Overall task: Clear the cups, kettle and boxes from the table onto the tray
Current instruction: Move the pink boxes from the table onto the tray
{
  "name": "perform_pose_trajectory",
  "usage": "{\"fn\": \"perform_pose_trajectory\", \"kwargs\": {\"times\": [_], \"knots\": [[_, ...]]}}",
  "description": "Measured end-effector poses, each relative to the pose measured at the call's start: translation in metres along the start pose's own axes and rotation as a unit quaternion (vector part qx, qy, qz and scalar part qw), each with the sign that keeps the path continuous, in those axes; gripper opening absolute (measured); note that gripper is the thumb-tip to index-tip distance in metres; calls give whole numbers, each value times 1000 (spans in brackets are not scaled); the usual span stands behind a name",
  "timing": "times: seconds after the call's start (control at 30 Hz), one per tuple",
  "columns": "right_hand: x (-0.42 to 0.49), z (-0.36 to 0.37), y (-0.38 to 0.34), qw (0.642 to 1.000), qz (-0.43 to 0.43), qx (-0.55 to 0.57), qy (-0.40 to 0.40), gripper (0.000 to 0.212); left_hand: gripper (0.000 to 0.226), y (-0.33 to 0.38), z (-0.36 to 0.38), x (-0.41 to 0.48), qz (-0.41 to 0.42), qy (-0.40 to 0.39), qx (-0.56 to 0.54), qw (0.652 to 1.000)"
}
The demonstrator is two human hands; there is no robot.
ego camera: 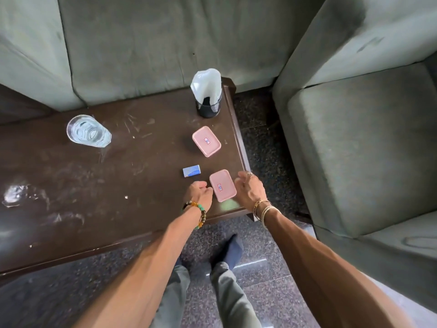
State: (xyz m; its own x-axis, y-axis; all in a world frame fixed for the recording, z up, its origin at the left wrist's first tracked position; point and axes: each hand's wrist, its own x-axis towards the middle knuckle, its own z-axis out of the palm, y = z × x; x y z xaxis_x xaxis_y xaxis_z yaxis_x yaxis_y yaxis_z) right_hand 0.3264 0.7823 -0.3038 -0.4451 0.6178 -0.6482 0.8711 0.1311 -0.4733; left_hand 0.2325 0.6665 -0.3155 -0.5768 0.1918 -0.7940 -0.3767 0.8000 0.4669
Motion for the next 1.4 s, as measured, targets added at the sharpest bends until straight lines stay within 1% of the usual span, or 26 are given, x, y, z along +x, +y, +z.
{"fn": "perform_pose_trajectory", "kwargs": {"times": [0.13,0.33,0.43,0.53,0.6,0.77,0.97,1.07,1.13,1.27,1.4], "knots": [[17,8,6,1000,21,12,-7,34,40,-6,10,20,-26,-47,-27,998],[22,23,14,999,17,1,-46,28,32,-19,25,36,-43,-56,-60,996],[19,24,12,999,17,-1,-43,26,24,-13,19,29,-36,-44,-62,996],[7,12,4,999,13,0,-39,25,28,1,4,8,-28,-37,-66,997],[-3,-1,-8,999,2,-6,-44,24,31,16,-9,-10,-28,-48,-96,994],[-40,-60,-69,998,-50,18,-39,27,37,78,-61,-73,-20,-56,-180,982],[-101,-136,-170,988,-149,51,-5,22,36,152,-142,-154,67,-28,-231,970],[-134,-157,-215,981,-190,50,7,22,35,172,-181,-189,107,-7,-259,960],[-151,-164,-238,976,-212,58,13,23,36,178,-203,-205,126,8,-271,954],[-195,-164,-273,964,-263,30,22,22,32,169,-246,-239,149,39,-297,942],[-236,-140,-295,960,-281,14,6,18,28,137,-284,-264,154,48,-322,933]]}}
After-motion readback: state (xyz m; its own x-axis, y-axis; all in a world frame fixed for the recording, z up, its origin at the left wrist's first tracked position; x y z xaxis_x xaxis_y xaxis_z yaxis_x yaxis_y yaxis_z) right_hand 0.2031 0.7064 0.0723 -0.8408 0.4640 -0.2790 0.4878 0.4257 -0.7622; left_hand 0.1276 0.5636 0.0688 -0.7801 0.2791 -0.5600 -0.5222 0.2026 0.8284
